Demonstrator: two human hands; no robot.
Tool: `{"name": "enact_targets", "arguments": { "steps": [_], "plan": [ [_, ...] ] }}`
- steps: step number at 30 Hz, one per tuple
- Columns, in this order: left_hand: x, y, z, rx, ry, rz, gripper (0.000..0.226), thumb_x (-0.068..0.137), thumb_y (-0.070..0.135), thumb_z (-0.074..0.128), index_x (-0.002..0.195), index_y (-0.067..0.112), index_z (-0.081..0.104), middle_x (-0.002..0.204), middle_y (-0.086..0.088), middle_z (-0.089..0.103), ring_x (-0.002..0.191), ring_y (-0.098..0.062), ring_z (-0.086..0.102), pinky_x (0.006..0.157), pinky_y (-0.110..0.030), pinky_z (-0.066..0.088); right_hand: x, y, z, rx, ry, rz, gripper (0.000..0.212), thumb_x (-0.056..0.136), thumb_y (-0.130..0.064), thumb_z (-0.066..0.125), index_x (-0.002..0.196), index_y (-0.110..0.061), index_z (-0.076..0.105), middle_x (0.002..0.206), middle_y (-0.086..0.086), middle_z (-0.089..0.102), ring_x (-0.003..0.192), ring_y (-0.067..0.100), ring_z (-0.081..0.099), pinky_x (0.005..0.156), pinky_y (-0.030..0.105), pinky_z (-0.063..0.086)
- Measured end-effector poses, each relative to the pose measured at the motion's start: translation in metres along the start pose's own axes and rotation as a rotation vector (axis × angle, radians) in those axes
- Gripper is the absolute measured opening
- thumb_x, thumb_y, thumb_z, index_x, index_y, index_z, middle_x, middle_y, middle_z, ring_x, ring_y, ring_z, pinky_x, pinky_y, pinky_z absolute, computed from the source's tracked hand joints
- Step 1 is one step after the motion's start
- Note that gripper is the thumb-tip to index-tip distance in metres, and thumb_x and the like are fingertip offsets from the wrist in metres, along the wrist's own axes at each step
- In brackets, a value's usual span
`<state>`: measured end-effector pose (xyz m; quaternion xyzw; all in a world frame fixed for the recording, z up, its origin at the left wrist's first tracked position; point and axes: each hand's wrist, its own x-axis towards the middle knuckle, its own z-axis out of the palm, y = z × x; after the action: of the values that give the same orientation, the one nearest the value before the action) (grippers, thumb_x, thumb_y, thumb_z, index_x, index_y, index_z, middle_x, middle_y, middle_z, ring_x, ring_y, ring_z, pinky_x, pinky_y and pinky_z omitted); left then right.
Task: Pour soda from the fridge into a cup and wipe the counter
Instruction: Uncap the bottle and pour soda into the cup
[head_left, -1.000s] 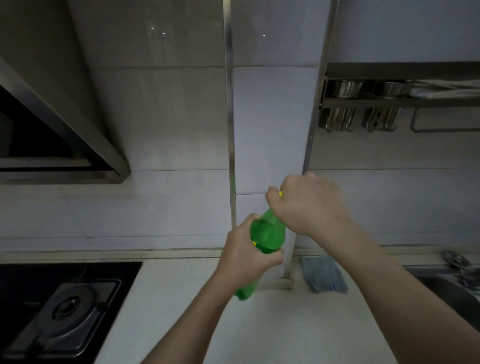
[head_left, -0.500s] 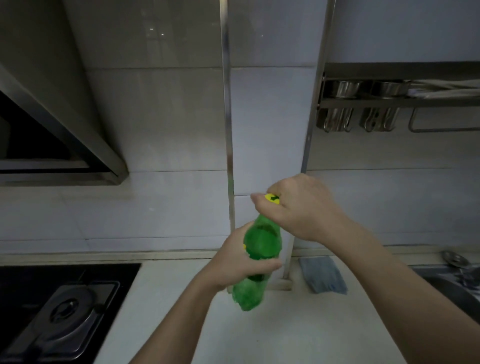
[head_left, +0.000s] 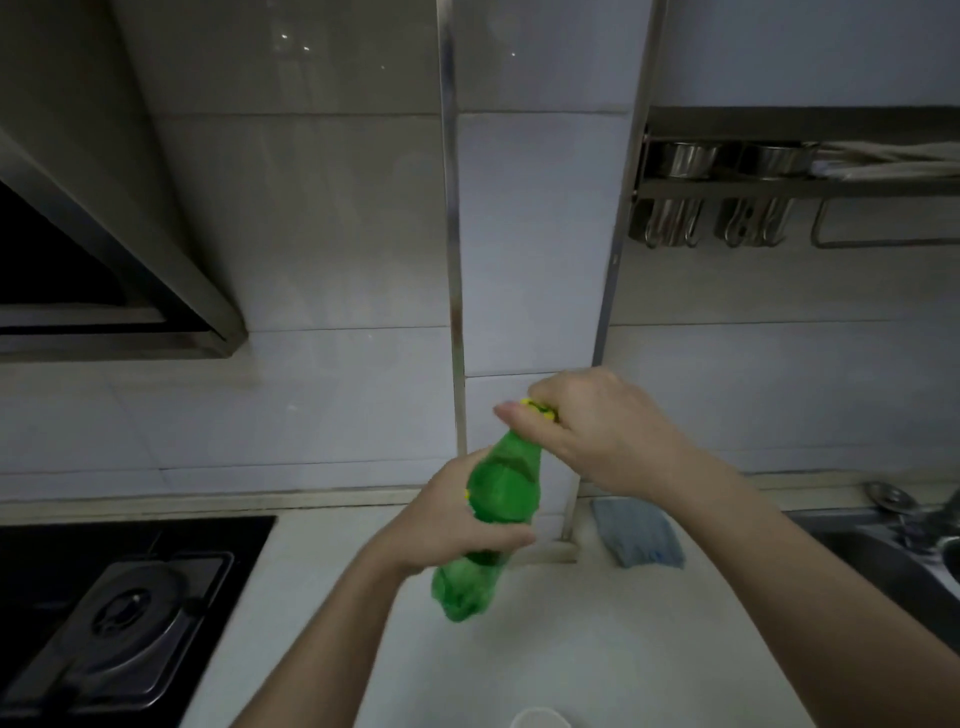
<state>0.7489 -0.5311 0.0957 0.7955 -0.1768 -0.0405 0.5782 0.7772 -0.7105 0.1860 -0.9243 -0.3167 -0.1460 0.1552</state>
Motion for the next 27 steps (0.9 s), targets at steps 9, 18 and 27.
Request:
{"name": "enact_targets", "arguments": {
  "steps": [9, 18, 27],
  "plan": [
    [0.0, -0.022, 0.011, 0.266, 0.294, 0.01, 0.05, 0.061, 0.041, 0.085, 0.102, 0.032, 0.058, 0.089, 0.007, 0.068, 0.083, -0.009, 0.064, 0.076, -0.035, 0.054, -0.009, 0.005, 0.008, -0.023, -0.062, 0.061, 0.047, 0.095, -0.066, 0.03, 0.095, -0.024, 0.051, 0.076, -0.007, 0.055, 0.077, 0.02, 0.055, 0.069, 0.043, 0.05],
    [-0.007, -0.036, 0.006, 0.311, 0.307, 0.005, 0.054, 0.065, 0.041, 0.087, 0.105, 0.042, 0.052, 0.095, 0.018, 0.065, 0.091, 0.005, 0.059, 0.073, -0.016, 0.05, -0.012, 0.006, 0.039, 0.135, -0.054, 0.158, 0.05, 0.088, -0.074, 0.035, 0.109, -0.031, 0.048, 0.091, -0.01, 0.05, 0.082, 0.014, 0.054, 0.072, 0.039, 0.048],
    [-0.019, -0.076, 0.003, 0.397, 0.184, 0.118, 0.062, 0.072, 0.04, 0.085, 0.12, 0.036, 0.046, 0.108, 0.02, 0.056, 0.097, -0.004, 0.057, 0.075, -0.021, 0.045, -0.035, 0.017, 0.07, 0.272, -0.169, 0.105, 0.038, 0.1, -0.05, 0.041, 0.131, -0.033, 0.054, 0.119, -0.013, 0.061, 0.101, 0.007, 0.055, 0.086, 0.031, 0.045]
  ]
}}
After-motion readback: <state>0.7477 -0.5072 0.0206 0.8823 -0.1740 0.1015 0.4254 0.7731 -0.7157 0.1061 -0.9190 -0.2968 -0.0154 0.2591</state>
